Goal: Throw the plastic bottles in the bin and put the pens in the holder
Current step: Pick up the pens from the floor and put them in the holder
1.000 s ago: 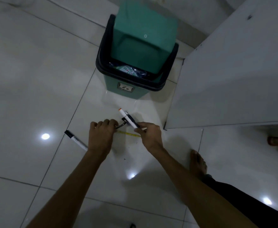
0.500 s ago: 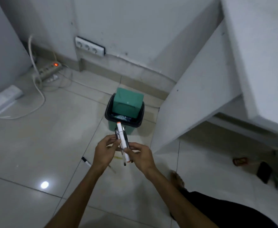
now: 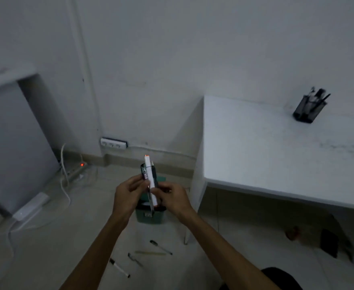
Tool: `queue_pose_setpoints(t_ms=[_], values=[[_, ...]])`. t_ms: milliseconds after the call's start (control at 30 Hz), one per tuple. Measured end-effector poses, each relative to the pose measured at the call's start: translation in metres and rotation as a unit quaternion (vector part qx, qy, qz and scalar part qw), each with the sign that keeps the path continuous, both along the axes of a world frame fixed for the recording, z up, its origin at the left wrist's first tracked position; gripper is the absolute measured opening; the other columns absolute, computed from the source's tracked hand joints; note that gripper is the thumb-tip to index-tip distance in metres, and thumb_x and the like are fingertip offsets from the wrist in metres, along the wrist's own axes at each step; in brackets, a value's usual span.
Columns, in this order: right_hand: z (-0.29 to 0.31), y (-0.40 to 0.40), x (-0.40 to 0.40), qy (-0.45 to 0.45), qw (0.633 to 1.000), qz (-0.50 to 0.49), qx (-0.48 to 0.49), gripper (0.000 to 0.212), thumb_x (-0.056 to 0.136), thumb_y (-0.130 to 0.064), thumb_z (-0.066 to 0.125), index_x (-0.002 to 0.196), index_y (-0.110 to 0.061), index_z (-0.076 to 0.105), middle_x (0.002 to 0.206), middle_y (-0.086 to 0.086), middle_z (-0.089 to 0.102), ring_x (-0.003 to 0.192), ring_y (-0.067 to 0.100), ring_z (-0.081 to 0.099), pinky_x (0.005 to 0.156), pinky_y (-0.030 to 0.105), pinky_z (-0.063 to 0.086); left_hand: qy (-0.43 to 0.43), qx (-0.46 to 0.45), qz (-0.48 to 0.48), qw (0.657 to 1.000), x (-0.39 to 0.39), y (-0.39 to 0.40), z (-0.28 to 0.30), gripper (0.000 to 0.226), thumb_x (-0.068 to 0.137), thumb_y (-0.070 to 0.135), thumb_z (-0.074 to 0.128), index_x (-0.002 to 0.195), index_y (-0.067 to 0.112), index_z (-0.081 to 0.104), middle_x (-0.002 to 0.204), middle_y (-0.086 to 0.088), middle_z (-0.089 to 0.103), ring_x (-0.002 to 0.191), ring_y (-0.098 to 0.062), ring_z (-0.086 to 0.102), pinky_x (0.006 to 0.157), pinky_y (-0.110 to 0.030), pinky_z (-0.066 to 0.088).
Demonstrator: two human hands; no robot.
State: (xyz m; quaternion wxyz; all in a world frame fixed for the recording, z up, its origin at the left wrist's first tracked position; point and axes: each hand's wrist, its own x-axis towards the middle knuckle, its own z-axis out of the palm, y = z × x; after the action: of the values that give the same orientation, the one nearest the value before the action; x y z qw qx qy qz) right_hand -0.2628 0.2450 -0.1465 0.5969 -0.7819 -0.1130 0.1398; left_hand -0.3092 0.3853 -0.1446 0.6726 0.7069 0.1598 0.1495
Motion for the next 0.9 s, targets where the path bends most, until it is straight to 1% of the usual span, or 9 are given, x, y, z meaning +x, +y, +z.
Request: queue_pose_setpoints(t_ms=[67, 133, 300, 400, 467, 600, 700, 833, 900], values=[[0.031, -0.005, 0.003, -0.032, 0.999, 0.003, 0.004, 0.031, 0.088, -0.025, 0.068, 0.116, -0.012, 0.070, 0.106, 0.004, 0.074, 0.090, 0.017, 0.071, 0.083, 0.037, 0.060, -0.021, 0.014, -0.007, 1.000, 0.006, -0.006, 0.034, 0.034, 0.087, 0.008, 0.068, 0.120, 0.007, 0.066, 0.106, -0.009, 0.073, 0.091, -0.012, 0.070, 0.086, -0.028, 0.056], [0.057, -0.015, 0.006, -0.060, 0.998, 0.003, 0.008, 0.031, 0.091, -0.028, 0.064, 0.118, -0.013, 0.070, 0.108, 0.007, 0.074, 0.091, 0.017, 0.071, 0.082, 0.038, 0.060, -0.040, 0.034, -0.014, 0.999, 0.013, -0.015, 0.063, 0.032, 0.086, 0.008, 0.068, 0.118, 0.010, 0.067, 0.105, -0.007, 0.073, 0.093, -0.015, 0.069, 0.089, -0.034, 0.055], [0.112, -0.063, 0.016, -0.116, 0.993, -0.020, 0.010, 0.030, 0.096, -0.023, 0.057, 0.123, -0.014, 0.066, 0.100, 0.002, 0.070, 0.081, 0.013, 0.067, 0.070, 0.023, 0.059, -0.093, 0.072, -0.047, 0.992, 0.039, -0.062, 0.116, 0.031, 0.087, 0.005, 0.066, 0.117, 0.015, 0.066, 0.093, 0.006, 0.072, 0.081, -0.001, 0.069, 0.068, -0.015, 0.055], [0.130, -0.104, 0.030, -0.144, 0.988, -0.063, 0.002, 0.028, 0.094, -0.021, 0.058, 0.119, -0.013, 0.069, 0.094, 0.001, 0.071, 0.067, 0.006, 0.065, 0.060, 0.011, 0.052, -0.104, 0.081, -0.081, 0.988, 0.061, -0.100, 0.133, 0.032, 0.088, 0.008, 0.066, 0.119, 0.016, 0.066, 0.099, 0.000, 0.073, 0.088, -0.010, 0.071, 0.074, -0.025, 0.058], [0.140, -0.135, 0.040, -0.148, 0.985, -0.090, 0.001, 0.027, 0.095, -0.021, 0.058, 0.119, -0.013, 0.069, 0.099, 0.003, 0.073, 0.071, 0.013, 0.069, 0.064, 0.017, 0.057, -0.103, 0.088, -0.105, 0.985, 0.077, -0.127, 0.144, 0.032, 0.087, 0.012, 0.068, 0.119, 0.013, 0.067, 0.103, -0.004, 0.074, 0.089, -0.016, 0.072, 0.080, -0.035, 0.059], [0.148, -0.196, 0.065, -0.152, 0.981, -0.121, -0.012, 0.030, 0.099, -0.022, 0.051, 0.122, -0.010, 0.065, 0.110, 0.009, 0.071, 0.089, 0.023, 0.071, 0.075, 0.033, 0.062, -0.103, 0.096, -0.158, 0.977, 0.108, -0.191, 0.156, 0.028, 0.089, 0.013, 0.066, 0.116, 0.015, 0.069, 0.097, 0.000, 0.074, 0.075, -0.009, 0.073, 0.070, -0.021, 0.058], [0.150, -0.239, 0.091, -0.144, 0.976, -0.159, -0.025, 0.032, 0.100, -0.026, 0.047, 0.118, -0.009, 0.067, 0.110, 0.011, 0.072, 0.093, 0.026, 0.070, 0.082, 0.043, 0.060, -0.098, 0.095, -0.184, 0.973, 0.139, -0.236, 0.158, 0.026, 0.088, 0.020, 0.068, 0.113, 0.021, 0.070, 0.099, 0.002, 0.075, 0.074, -0.010, 0.073, 0.079, -0.028, 0.057], [0.162, -0.295, 0.127, -0.136, 0.968, -0.209, -0.013, 0.026, 0.097, -0.023, 0.051, 0.107, -0.011, 0.072, 0.098, 0.009, 0.075, 0.082, 0.026, 0.072, 0.079, 0.045, 0.060, -0.105, 0.081, -0.218, 0.967, 0.185, -0.293, 0.168, 0.021, 0.086, 0.021, 0.070, 0.107, 0.024, 0.070, 0.100, 0.003, 0.075, 0.072, -0.012, 0.074, 0.078, -0.027, 0.054], [0.169, -0.322, 0.150, -0.143, 0.964, -0.225, -0.015, 0.023, 0.095, -0.022, 0.055, 0.106, -0.013, 0.073, 0.095, 0.004, 0.075, 0.072, 0.021, 0.071, 0.077, 0.043, 0.061, -0.112, 0.078, -0.232, 0.963, 0.215, -0.319, 0.172, 0.019, 0.086, 0.023, 0.071, 0.103, 0.029, 0.070, 0.100, 0.004, 0.074, 0.079, -0.014, 0.074, 0.075, -0.026, 0.052]])
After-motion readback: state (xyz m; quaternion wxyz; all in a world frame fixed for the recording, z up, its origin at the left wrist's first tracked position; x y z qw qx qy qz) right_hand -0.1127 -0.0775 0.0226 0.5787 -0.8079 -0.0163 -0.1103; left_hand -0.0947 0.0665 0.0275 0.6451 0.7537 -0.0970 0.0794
